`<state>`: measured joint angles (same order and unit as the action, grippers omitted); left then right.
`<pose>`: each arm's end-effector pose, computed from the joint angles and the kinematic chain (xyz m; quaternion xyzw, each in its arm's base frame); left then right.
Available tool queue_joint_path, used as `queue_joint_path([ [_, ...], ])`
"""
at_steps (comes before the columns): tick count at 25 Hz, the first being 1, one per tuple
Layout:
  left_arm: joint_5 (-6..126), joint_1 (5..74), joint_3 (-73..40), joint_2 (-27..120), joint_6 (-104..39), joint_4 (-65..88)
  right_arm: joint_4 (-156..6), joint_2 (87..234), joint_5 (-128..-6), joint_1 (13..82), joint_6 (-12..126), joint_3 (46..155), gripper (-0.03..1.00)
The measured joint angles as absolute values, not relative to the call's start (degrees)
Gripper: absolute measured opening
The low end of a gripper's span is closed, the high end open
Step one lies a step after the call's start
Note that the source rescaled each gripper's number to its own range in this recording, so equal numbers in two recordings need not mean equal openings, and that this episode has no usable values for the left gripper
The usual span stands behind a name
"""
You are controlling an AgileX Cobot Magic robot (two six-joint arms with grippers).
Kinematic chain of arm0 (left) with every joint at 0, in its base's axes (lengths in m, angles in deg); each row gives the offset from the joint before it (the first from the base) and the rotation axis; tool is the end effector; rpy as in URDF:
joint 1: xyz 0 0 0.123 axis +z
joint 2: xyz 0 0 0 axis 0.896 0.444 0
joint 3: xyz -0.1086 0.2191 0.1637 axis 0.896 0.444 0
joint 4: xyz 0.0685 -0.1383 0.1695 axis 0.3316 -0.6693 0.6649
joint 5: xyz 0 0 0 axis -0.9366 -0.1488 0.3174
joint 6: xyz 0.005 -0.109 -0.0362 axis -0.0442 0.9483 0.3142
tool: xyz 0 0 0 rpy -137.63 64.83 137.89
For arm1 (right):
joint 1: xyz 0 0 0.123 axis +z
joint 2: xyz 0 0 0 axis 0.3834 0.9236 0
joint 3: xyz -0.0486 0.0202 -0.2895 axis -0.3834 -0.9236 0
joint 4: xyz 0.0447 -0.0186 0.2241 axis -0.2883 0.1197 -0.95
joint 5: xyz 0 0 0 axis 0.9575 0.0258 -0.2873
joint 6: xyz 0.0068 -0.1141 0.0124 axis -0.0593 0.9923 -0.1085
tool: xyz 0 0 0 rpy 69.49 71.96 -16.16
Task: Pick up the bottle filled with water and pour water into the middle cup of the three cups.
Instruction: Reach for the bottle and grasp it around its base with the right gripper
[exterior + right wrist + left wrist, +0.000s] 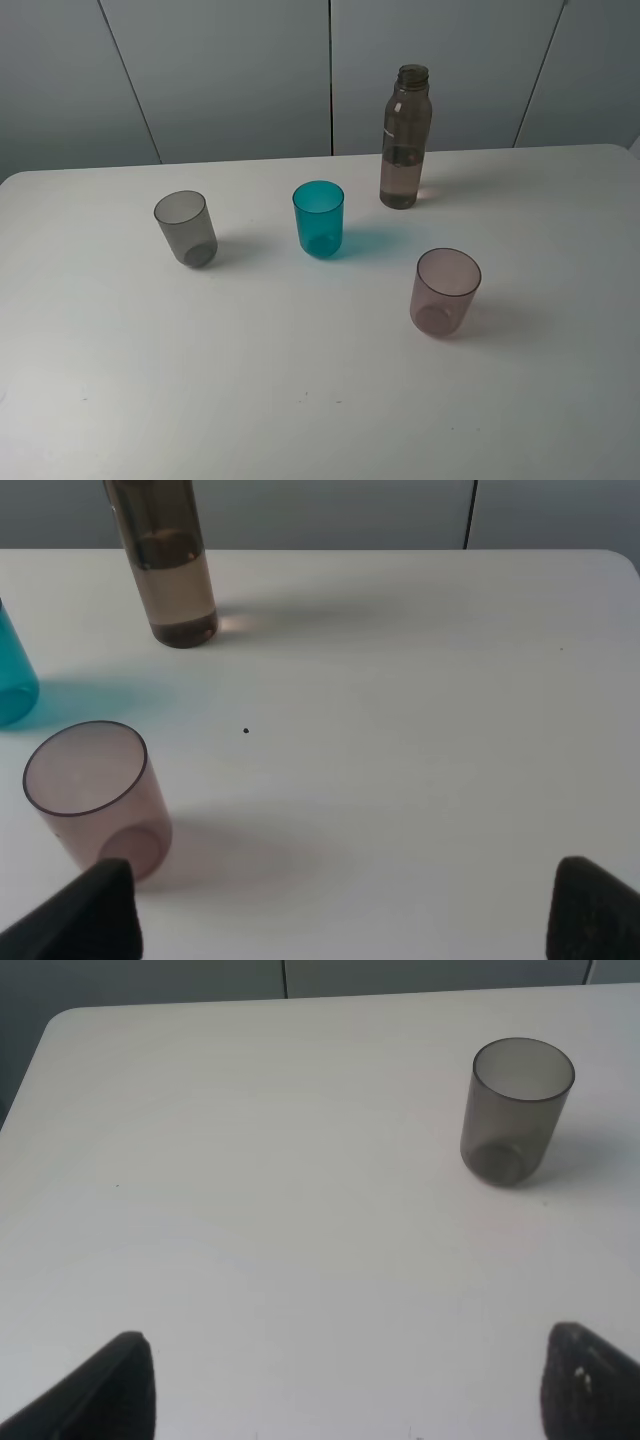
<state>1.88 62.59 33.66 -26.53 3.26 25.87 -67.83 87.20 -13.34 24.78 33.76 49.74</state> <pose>-0.0157 0.0015 0.2562 -0.0022 0.8546 -0.0043 0.5192 -0.0160 0.0009 0.2550 -0.0172 0.8591 0.0173 0.5112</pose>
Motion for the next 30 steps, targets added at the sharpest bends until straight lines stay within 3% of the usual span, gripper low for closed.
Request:
queue_joint_path([
  [30,1.9,62.6,33.7,-26.5,2.9,25.9,-67.8,87.2,-13.3,24.8,33.8,49.7,0.94],
])
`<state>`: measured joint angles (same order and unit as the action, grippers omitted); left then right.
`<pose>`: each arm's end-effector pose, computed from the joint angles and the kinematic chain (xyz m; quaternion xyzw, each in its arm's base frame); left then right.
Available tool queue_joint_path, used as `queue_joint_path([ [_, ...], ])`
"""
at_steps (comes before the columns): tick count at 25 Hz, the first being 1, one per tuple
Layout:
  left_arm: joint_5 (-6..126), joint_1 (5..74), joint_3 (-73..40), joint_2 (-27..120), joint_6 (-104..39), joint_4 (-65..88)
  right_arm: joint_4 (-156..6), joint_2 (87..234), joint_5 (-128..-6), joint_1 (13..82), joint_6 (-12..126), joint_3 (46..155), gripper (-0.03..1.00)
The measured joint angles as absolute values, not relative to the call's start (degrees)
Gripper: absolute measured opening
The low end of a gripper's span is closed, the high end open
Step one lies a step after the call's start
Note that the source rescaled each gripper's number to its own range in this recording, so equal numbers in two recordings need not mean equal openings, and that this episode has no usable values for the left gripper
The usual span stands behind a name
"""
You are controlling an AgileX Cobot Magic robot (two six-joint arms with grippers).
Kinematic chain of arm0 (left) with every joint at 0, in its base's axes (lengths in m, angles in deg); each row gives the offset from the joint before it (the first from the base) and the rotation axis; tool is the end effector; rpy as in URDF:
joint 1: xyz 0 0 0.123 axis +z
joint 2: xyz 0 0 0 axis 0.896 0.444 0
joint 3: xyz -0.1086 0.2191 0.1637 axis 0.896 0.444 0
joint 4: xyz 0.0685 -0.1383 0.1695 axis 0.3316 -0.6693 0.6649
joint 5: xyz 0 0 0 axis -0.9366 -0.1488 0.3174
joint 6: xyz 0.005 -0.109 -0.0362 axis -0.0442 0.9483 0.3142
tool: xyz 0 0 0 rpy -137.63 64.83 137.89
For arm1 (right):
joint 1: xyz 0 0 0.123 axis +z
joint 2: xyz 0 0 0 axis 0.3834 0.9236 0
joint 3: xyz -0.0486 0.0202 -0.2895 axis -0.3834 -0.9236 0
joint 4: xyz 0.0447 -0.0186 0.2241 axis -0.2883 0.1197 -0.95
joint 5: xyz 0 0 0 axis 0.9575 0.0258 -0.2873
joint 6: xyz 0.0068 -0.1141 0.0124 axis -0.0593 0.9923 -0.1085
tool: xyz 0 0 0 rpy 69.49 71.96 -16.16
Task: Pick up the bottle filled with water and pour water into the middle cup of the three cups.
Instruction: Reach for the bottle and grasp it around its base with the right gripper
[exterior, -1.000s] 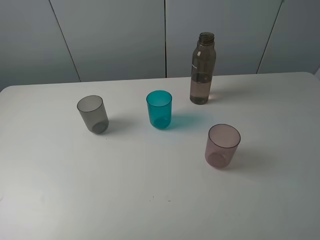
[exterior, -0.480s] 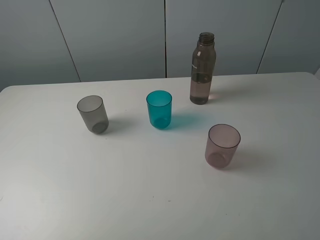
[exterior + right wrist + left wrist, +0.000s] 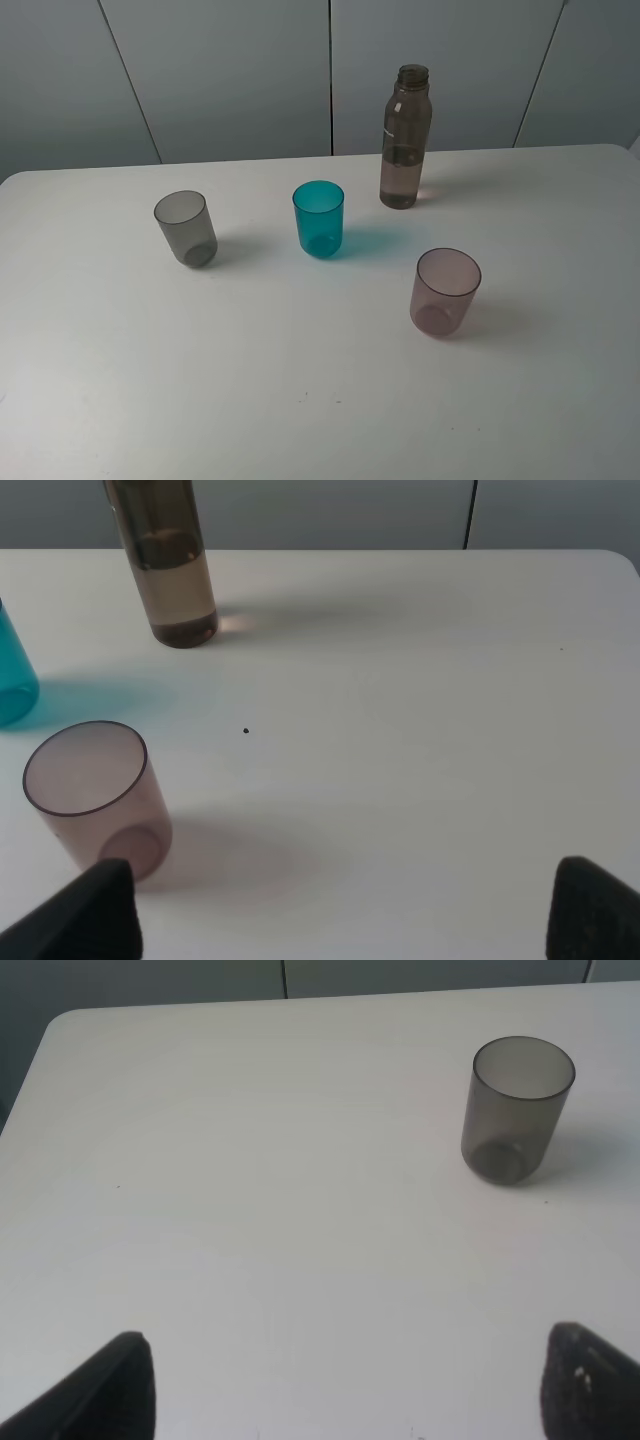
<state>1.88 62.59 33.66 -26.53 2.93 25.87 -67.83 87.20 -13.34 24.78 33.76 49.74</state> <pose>-0.0157 0.0015 0.2562 0.0002 0.8546 -0.0029 0.5192 -0.0160 0.0009 0.2550 -0.0172 0.8591 0.0173 0.5112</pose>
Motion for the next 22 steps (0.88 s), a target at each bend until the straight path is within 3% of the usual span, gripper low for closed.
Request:
queue_joint_path([
  [22,1.9,62.6,33.7,-26.5,3.0,25.9,-67.8,87.2,-13.3,24.8,33.8,49.7,0.94],
])
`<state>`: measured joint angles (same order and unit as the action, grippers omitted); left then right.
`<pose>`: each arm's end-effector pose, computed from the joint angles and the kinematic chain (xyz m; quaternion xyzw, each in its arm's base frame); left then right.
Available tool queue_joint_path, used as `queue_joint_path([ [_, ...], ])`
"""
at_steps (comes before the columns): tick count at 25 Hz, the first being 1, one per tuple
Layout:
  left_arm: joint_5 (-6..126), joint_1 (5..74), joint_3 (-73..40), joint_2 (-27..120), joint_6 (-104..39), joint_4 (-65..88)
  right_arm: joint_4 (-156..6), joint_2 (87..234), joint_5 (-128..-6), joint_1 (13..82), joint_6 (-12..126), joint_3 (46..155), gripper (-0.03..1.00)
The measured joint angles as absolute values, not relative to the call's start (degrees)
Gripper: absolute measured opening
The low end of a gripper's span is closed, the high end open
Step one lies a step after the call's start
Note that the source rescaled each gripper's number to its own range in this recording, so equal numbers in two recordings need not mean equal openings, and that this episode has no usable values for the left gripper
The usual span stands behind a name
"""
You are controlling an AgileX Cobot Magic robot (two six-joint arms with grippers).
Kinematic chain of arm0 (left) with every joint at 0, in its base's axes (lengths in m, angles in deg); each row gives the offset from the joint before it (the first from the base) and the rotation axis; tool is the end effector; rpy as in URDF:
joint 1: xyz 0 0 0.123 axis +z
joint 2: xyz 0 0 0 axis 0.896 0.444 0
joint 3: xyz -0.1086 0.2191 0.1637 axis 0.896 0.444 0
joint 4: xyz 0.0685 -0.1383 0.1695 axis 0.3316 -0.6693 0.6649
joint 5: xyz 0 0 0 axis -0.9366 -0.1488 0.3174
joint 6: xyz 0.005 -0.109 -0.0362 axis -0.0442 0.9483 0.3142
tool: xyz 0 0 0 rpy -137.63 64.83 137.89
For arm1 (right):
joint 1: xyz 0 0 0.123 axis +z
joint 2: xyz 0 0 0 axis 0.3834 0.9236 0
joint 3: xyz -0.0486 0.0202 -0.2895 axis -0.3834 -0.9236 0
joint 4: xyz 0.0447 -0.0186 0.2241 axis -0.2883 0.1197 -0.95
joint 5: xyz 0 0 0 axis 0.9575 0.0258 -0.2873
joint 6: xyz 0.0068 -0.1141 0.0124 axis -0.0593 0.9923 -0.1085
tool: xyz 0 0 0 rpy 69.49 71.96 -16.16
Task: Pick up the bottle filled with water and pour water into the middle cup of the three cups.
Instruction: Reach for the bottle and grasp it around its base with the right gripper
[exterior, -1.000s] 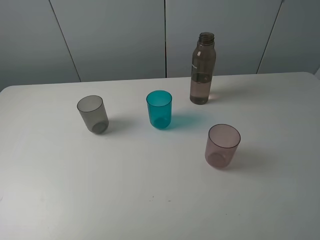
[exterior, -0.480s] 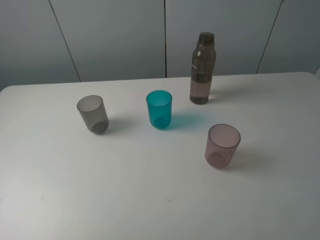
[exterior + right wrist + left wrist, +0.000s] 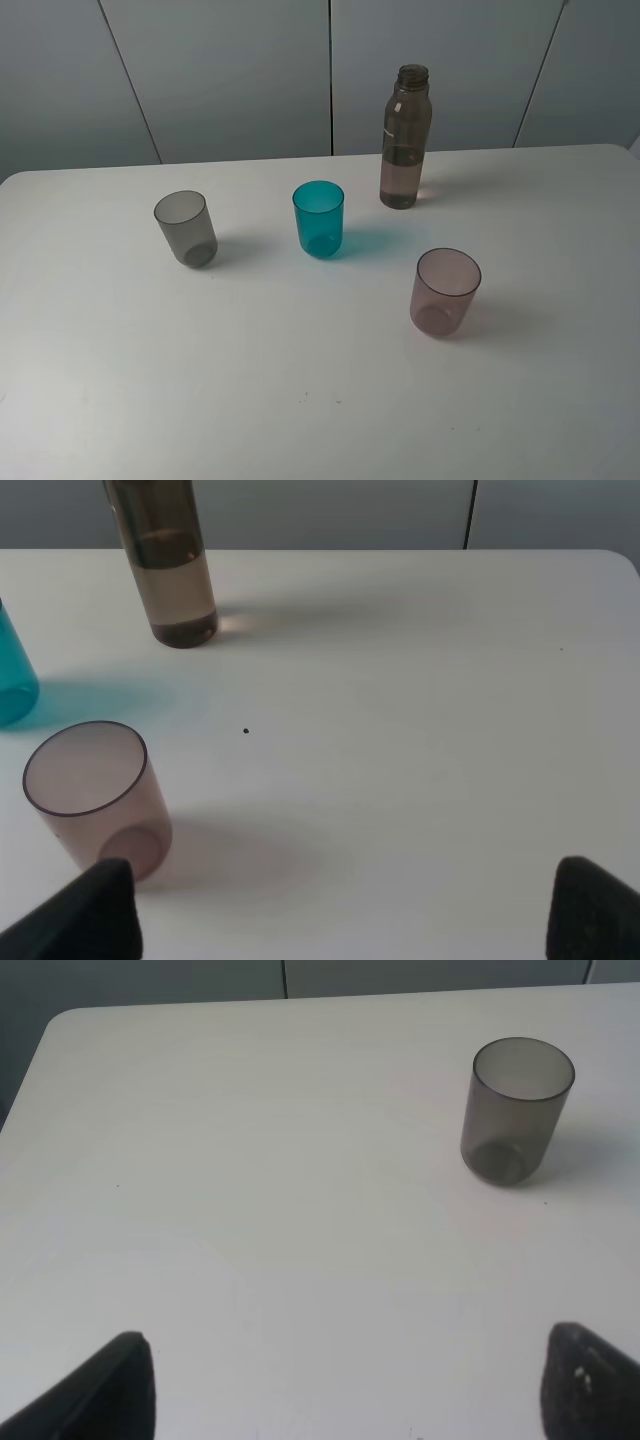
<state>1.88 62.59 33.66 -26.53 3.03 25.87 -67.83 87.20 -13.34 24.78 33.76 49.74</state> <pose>-0.0157 0.0015 0.2562 -0.0005 0.8546 -0.0033 0.5192 -0.0160 0.0009 0.2550 -0.0172 0.8591 0.0173 0.5112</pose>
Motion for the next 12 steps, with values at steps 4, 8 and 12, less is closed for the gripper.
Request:
queue_joint_path([
  [4,1.9,62.6,33.7,-26.5,3.0,25.9,-67.8,87.2,-13.3,24.8,33.8,49.7,0.94],
  [8,1.9,62.6,33.7,-26.5,3.0,25.9,-68.5,87.2,-13.3,24.8,33.8,49.7,0.94],
  [12,1.9,62.6,33.7,-26.5,3.0,25.9,-69.6,87.4,-13.8,24.8,33.8,49.9,0.94],
])
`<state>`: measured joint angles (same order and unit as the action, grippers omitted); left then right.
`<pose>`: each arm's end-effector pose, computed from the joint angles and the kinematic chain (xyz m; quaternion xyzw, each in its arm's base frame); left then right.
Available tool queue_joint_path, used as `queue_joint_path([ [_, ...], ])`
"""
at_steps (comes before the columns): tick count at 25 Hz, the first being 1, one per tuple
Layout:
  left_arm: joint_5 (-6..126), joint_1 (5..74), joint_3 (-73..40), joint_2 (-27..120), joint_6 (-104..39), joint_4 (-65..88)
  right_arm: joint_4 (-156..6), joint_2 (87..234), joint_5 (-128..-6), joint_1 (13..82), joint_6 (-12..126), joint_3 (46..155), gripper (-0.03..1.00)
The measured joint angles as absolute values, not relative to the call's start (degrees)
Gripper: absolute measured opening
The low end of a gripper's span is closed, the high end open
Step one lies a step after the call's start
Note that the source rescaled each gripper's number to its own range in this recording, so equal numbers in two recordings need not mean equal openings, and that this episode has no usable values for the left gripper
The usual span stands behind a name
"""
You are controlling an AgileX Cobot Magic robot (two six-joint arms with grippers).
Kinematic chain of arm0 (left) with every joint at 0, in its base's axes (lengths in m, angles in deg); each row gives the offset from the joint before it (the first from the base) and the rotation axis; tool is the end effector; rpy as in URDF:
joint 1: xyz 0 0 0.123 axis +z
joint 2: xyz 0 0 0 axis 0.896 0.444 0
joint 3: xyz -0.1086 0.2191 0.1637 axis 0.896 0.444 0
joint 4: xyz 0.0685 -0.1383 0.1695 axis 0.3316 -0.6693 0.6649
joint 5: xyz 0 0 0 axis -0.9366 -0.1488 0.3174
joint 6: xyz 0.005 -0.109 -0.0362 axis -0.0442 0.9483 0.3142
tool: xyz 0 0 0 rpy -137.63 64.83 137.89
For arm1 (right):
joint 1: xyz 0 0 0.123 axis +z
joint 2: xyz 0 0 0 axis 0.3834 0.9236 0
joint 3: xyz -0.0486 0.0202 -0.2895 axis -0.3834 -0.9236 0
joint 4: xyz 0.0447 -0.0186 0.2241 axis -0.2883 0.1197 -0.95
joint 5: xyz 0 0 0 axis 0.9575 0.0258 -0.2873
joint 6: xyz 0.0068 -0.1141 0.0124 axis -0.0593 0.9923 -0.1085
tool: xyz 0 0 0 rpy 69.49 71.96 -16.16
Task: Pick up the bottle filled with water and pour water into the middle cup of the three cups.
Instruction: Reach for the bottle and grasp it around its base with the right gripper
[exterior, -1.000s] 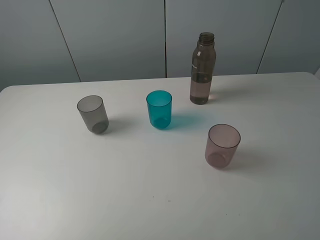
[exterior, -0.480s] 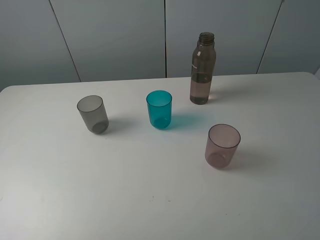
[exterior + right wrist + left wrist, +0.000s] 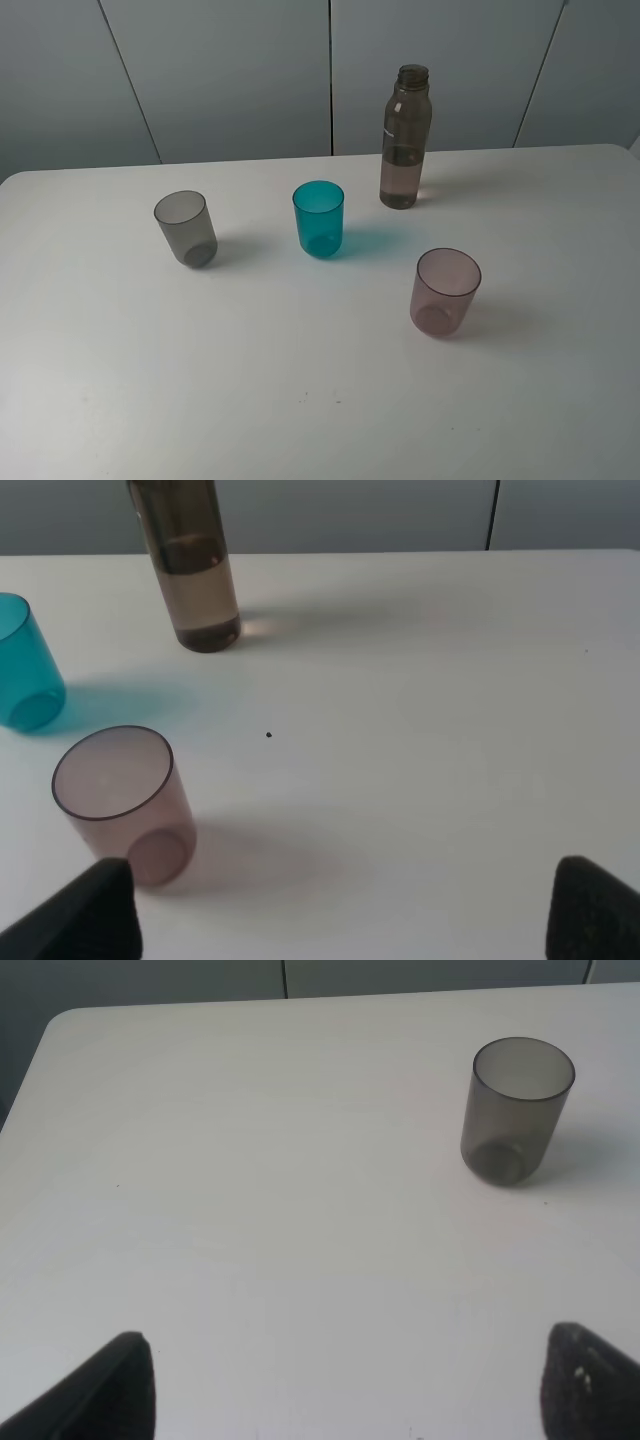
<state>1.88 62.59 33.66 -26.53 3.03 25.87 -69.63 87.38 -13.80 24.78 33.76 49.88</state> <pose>-0.0157 0.0015 0.2562 -0.0005 0.8546 -0.0033 0.5192 -0.0156 0.0041 0.2566 -0.0180 0.8570 0.0331 0.5139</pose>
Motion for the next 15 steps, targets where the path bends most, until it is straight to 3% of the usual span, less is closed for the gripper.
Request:
queue_joint_path([
  [15,1.9,62.6,33.7,-26.5,3.0,25.9,-74.5,127.2,-30.0,24.8,37.0,69.8,0.93],
])
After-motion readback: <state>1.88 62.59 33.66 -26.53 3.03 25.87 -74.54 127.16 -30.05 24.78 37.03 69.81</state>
